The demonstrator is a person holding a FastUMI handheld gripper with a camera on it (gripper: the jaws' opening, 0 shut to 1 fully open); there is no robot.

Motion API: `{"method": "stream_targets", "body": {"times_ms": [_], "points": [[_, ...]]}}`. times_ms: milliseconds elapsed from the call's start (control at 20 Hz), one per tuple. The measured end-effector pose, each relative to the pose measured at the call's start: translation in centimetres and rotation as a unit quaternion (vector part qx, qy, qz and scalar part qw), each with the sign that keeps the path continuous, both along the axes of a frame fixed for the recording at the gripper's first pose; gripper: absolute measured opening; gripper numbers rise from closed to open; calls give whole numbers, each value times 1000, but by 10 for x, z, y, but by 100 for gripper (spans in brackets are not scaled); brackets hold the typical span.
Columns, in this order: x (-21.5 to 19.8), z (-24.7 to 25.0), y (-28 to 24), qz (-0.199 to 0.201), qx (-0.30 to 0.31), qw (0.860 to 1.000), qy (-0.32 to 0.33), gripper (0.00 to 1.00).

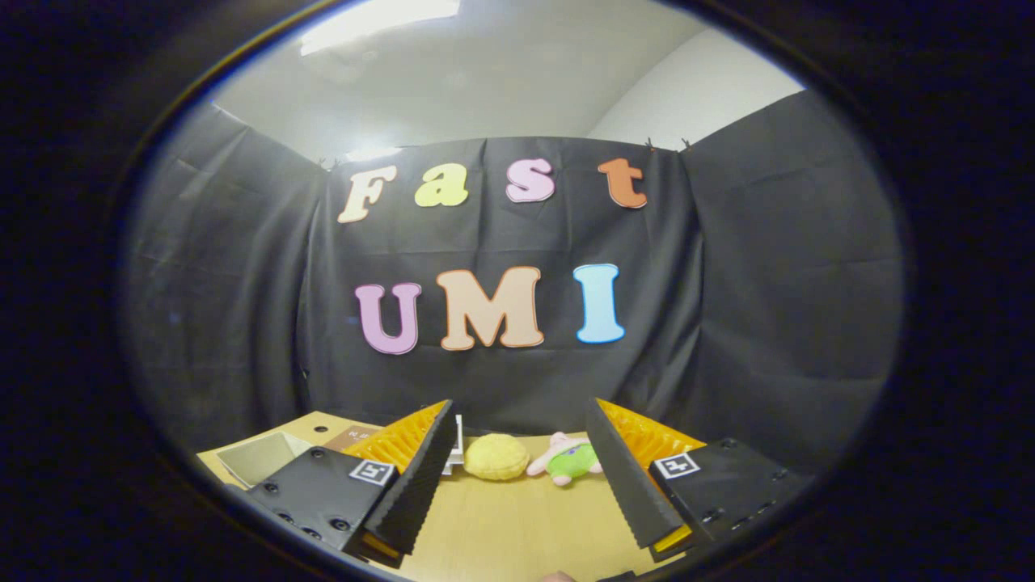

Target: Open the storage box then place both shoes into the box .Put the left shoe in first, then the right shoe, with the right side of both shoes facing outward in a uniform manner.

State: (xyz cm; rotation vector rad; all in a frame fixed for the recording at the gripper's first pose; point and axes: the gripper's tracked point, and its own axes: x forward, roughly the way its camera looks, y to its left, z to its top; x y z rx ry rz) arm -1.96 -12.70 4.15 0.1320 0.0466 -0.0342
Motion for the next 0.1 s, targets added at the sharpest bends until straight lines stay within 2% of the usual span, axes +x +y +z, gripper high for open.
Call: {"method": "stream_targets", "body": {"times_ms": [100], "points": [[2,1,-1,4,5,1000,-2,100]]}}
